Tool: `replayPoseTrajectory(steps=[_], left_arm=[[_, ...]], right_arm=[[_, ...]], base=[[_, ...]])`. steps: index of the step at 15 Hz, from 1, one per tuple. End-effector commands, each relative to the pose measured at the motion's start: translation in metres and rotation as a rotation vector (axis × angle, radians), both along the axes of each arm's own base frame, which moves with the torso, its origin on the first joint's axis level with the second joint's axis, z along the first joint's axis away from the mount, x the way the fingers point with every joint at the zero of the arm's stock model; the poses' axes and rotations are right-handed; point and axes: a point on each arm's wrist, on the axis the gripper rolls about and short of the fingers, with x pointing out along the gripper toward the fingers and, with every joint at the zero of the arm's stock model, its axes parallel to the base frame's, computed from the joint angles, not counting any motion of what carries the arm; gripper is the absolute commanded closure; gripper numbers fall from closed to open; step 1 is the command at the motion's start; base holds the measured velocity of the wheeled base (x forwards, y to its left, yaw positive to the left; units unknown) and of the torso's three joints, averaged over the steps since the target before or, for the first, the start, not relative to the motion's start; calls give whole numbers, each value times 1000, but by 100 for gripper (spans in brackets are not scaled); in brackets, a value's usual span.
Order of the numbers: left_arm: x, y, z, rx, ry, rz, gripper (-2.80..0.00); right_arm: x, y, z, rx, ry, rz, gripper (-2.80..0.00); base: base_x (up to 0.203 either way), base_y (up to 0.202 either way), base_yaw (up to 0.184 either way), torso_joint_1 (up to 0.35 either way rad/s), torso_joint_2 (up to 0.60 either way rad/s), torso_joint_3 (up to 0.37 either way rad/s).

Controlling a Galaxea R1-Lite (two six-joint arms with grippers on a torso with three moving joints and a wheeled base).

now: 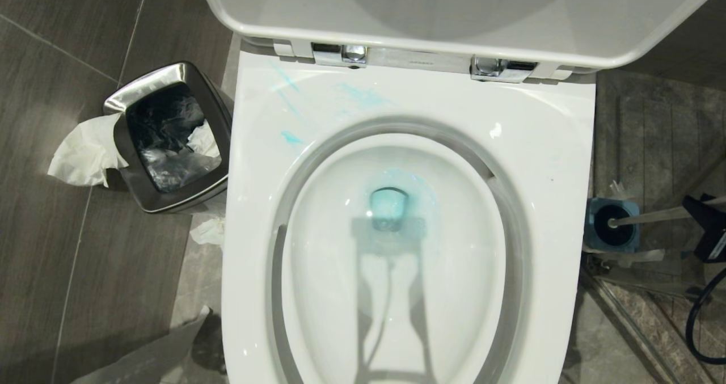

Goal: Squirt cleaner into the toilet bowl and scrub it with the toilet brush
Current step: Scrub the toilet bowl

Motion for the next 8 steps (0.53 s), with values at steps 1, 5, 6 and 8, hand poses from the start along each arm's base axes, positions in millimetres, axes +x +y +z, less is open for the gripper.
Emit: replayPoseTrajectory(steps=[1, 5, 6, 8], left_arm=[[0, 0, 0, 0, 1, 0, 0], [0, 0, 0, 0, 1, 0, 0], [0, 0, 0, 0, 1, 0, 0], [0, 0, 0, 0, 1, 0, 0]], right_arm=[[-1, 0, 3, -9, -16, -6, 0], [-10, 3, 0, -27, -46, -13, 0], [-13, 4, 1, -28, -57, -20, 0], [-18, 5, 8, -32, -95, -31, 0]], base=[[0, 0, 0, 0, 0, 0], [0, 0, 0, 0, 0, 0], [0, 0, 0, 0, 0, 0], [0, 0, 0, 0, 0, 0]])
